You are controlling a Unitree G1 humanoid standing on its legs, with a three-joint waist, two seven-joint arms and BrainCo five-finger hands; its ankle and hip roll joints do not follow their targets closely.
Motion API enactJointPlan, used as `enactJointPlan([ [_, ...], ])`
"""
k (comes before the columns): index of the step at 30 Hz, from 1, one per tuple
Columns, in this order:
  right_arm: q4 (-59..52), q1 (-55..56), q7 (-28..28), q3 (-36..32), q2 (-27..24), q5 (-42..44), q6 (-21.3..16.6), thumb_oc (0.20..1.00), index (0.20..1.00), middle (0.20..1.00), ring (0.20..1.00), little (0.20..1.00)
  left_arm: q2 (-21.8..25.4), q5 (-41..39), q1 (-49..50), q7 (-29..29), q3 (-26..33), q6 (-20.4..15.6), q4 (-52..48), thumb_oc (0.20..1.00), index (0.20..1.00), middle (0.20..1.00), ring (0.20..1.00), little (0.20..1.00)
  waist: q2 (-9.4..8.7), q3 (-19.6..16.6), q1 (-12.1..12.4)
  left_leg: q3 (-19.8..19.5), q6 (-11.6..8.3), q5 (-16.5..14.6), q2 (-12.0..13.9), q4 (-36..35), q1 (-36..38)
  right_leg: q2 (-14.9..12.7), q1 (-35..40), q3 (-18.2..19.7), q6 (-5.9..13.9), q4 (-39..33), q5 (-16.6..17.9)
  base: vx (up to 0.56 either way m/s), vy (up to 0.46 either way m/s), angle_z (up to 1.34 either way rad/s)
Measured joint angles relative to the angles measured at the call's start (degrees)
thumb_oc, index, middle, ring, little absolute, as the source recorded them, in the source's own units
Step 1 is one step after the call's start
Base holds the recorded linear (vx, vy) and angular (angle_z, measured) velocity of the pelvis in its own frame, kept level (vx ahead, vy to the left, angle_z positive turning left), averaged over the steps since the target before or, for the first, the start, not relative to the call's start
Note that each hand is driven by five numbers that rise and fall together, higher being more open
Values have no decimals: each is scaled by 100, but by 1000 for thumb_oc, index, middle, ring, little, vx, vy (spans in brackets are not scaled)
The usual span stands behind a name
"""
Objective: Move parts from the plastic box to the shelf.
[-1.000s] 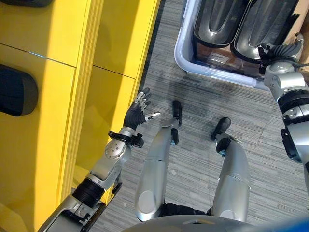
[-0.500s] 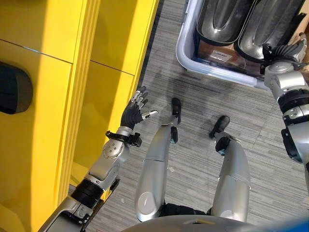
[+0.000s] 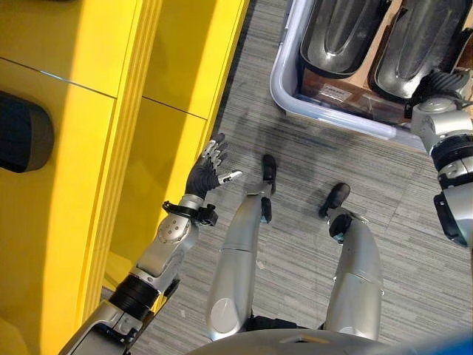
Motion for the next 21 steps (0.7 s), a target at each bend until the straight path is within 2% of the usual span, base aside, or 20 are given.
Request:
enactJointPlan([
  [13,82,49,31,-1,5,-66,1,200,200,200,200,200,0,7,-17,1,-10,-5,0,1000,1000,1000,1000,1000,53,-34,4,21,-6,9,21,-25,55,19,22,15,-11,-35,-2,-14,-19,-1],
  [17,104,293,-19,-54,168,-458,-313,200,200,200,200,200,32,12,-22,-4,-25,-58,20,1000,1000,1000,1000,1000,57,-35,9,84,4,45,89,-151,287,121,215,56,-10,-216,61,-52,-60,-11],
  [19,-271,708,-440,-222,290,-1078,-792,200,200,200,200,200,40,71,-19,81,-130,-156,22,1000,1000,1000,1000,1000,107,-27,-18,155,-2,37,113,-178,535,140,405,112,5,-241,77,-80,-67,-13],
  [21,-1013,1058,-743,-326,483,-1574,-937,200,200,200,200,200,21,101,69,171,-113,-186,22,1000,1000,1000,1000,1000,140,-18,-84,305,-4,49,127,-355,873,162,623,235,54,-399,159,-91,-83,-32],
])
